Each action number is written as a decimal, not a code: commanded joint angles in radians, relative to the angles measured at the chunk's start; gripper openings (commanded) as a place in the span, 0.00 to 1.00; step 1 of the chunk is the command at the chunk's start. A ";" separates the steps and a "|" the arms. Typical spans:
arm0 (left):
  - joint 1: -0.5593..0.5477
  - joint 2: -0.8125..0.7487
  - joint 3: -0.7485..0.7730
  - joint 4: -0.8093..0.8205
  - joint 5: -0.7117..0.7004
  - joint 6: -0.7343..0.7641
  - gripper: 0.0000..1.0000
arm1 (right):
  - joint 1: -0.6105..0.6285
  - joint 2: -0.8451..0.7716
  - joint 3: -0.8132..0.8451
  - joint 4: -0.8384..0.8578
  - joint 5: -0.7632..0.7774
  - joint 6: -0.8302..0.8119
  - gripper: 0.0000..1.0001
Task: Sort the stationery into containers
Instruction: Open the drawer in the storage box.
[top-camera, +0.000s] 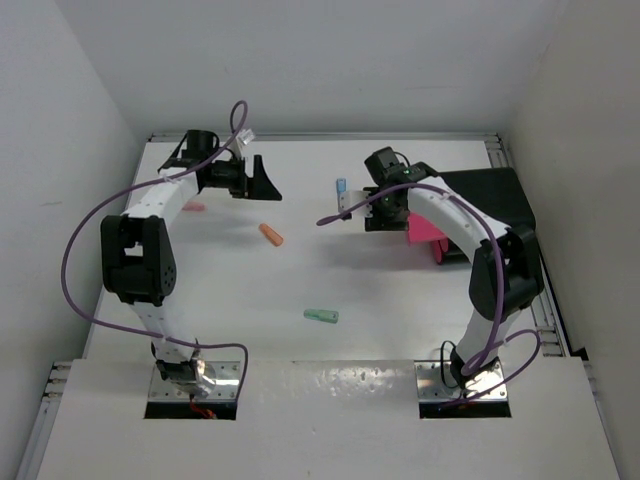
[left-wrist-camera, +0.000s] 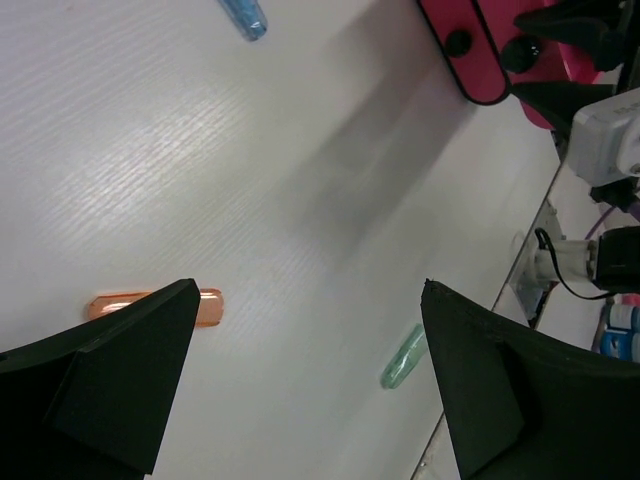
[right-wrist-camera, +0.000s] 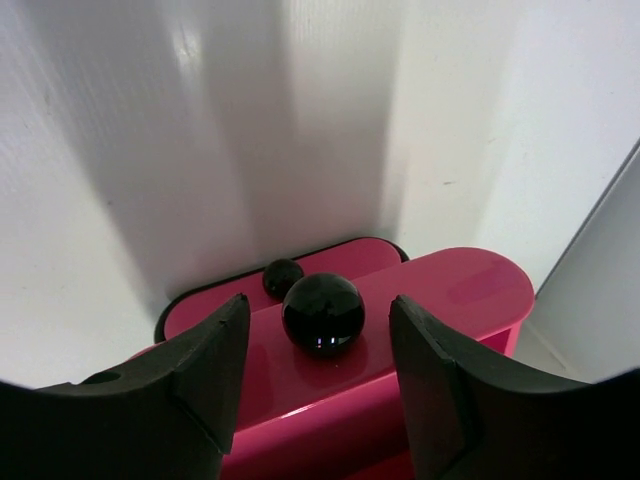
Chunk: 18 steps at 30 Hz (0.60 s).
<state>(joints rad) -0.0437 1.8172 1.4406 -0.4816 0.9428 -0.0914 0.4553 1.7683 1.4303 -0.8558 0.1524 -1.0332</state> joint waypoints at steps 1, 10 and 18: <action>0.024 -0.050 0.020 0.018 -0.061 0.025 1.00 | 0.003 -0.030 0.047 -0.032 -0.031 0.061 0.58; 0.039 -0.070 0.098 -0.161 -0.239 0.295 1.00 | 0.029 -0.030 0.301 -0.132 -0.237 0.425 0.57; 0.177 -0.179 -0.069 -0.011 -0.191 0.210 1.00 | 0.072 0.120 0.472 0.006 -0.234 1.014 0.46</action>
<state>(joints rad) 0.0887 1.6951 1.3861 -0.5583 0.7372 0.1265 0.5217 1.8034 1.8694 -0.9298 -0.0742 -0.3241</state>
